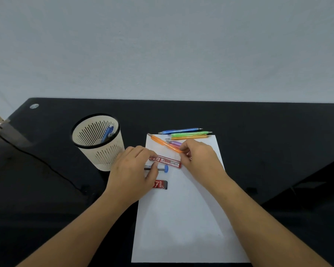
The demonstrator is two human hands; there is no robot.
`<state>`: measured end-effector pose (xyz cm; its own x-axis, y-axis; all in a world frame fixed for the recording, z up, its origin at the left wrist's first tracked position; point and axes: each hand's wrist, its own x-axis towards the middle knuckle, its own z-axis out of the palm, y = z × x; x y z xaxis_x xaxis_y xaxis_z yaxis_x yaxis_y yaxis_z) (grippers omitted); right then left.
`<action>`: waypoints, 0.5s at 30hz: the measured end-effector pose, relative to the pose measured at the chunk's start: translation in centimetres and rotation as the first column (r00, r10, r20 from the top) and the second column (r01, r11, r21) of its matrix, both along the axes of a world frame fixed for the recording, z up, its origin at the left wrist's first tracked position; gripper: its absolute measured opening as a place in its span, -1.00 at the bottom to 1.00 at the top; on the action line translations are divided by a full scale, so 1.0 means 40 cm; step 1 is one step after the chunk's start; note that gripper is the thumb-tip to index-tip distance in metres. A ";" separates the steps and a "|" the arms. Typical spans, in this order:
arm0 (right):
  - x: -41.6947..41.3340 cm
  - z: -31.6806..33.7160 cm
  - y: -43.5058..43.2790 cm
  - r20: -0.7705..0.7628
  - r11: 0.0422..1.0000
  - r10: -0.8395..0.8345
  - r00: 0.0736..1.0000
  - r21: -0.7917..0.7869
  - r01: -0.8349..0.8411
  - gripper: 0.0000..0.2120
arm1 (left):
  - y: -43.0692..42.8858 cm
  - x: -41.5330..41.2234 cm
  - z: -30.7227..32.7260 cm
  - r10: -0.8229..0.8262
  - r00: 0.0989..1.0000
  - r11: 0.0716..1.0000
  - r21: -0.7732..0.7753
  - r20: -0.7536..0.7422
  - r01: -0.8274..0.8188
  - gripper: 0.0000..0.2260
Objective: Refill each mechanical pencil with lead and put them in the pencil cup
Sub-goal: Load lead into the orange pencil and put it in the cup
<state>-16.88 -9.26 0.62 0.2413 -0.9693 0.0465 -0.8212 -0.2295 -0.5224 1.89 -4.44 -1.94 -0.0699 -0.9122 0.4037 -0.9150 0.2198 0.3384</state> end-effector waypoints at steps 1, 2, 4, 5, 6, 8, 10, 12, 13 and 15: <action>-0.005 0.008 0.010 0.014 1.000 -0.002 1.000 -0.011 0.002 -0.87 | 0.005 0.000 0.004 0.010 1.000 1.000 0.005 -0.002 -0.010 -0.83; -0.012 0.016 0.023 0.026 1.000 -0.004 1.000 -0.018 0.005 -0.88 | 0.011 -0.001 0.009 0.019 1.000 1.000 0.009 -0.007 -0.019 -0.83; -0.024 0.029 0.050 0.038 1.000 -0.012 0.999 -0.027 0.013 -0.88 | 0.022 -0.001 0.013 0.029 0.999 1.000 0.007 -0.026 -0.028 -0.83; -0.032 0.037 0.068 0.038 0.999 -0.019 0.999 -0.031 0.020 -0.88 | 0.032 -0.003 0.018 0.029 0.999 1.000 0.003 -0.037 -0.029 -0.82; -0.039 0.041 0.083 0.042 0.999 -0.027 0.999 -0.035 0.029 -0.88 | 0.040 -0.004 0.020 0.028 0.998 1.000 0.001 -0.047 -0.028 -0.82; -0.055 0.051 0.121 0.055 0.998 -0.043 0.998 -0.047 0.045 -0.89 | 0.062 -0.010 0.026 0.031 0.997 1.000 0.005 -0.067 -0.031 -0.80; -0.070 0.061 0.159 0.064 0.997 -0.052 0.997 -0.059 0.056 -0.90 | 0.084 -0.017 0.028 0.047 0.995 0.999 0.028 -0.092 -0.044 -0.75; -0.084 0.065 0.197 0.081 0.996 -0.060 0.995 -0.058 0.065 -0.88 | 0.107 -0.021 0.024 0.054 0.993 0.998 0.041 -0.103 -0.050 -0.73; -0.090 0.065 0.213 0.088 0.996 -0.062 0.994 -0.052 0.067 -0.88 | 0.115 -0.023 0.020 0.057 0.993 0.998 0.042 -0.102 -0.053 -0.72; -0.103 0.062 0.248 0.082 0.997 -0.066 0.994 -0.041 0.069 -0.89 | 0.136 -0.026 0.012 0.061 0.994 0.998 0.037 -0.094 -0.058 -0.73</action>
<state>-21.01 0.66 3.10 0.1693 -0.9799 0.1054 -0.7912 -0.1989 -0.5784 0.84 1.00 -1.47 0.0222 -0.9269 0.3746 -0.8896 0.1527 0.4305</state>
